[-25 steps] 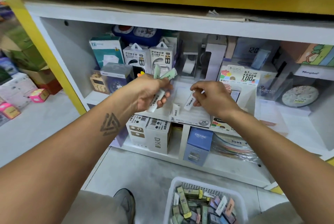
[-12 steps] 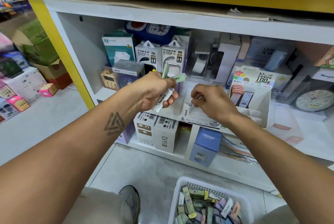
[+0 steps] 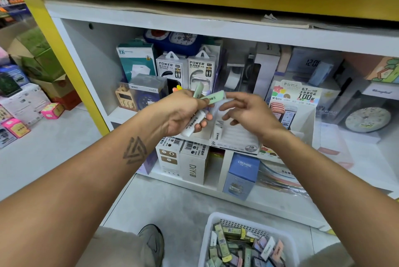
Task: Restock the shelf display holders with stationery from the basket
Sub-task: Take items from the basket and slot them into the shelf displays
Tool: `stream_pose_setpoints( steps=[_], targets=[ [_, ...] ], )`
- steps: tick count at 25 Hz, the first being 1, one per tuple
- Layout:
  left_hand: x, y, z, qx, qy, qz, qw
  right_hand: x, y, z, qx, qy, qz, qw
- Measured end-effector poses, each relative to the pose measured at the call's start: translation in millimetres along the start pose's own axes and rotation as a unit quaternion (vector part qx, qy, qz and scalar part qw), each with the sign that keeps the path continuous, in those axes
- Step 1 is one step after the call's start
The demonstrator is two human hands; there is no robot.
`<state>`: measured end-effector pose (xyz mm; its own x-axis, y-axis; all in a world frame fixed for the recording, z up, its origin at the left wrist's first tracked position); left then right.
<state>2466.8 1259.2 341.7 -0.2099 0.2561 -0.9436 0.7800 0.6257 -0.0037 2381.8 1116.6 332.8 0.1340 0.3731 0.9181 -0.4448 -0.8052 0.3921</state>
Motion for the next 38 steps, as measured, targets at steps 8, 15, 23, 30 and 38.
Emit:
stream_pose_setpoints(
  steps=[8,15,23,30,38],
  targets=[
    [-3,-17,4,0.011,0.016,-0.025,1.0,7,22,-10,-0.038,-0.016,0.191,0.981],
    [-2,-20,9,-0.012,0.026,-0.006,1.0,3,45,-15,-0.055,-0.005,0.162,0.985],
    [-2,-16,9,-0.026,0.041,0.022,0.999,-7,35,-6,-0.06,0.076,-0.201,0.975],
    [-3,-13,5,-0.008,0.046,0.028,0.999,-13,13,-6,0.019,0.072,-0.251,0.965],
    [-3,-19,-2,0.041,0.063,-0.014,0.997,0,1,-13,0.059,0.135,-0.376,0.915]
  ],
)
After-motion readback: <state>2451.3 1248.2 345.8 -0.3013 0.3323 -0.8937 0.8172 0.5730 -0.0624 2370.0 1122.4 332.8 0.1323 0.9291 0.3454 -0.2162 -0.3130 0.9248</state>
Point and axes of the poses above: each hand's wrist, its own z-axis towards the middle knuckle, its own y-axis out of the back of the hand, x = y × z, the point moved 7 cm from there along z, towards the middle knuckle, and after that the axes turned 1 degree about x, right-handed, at the moved point
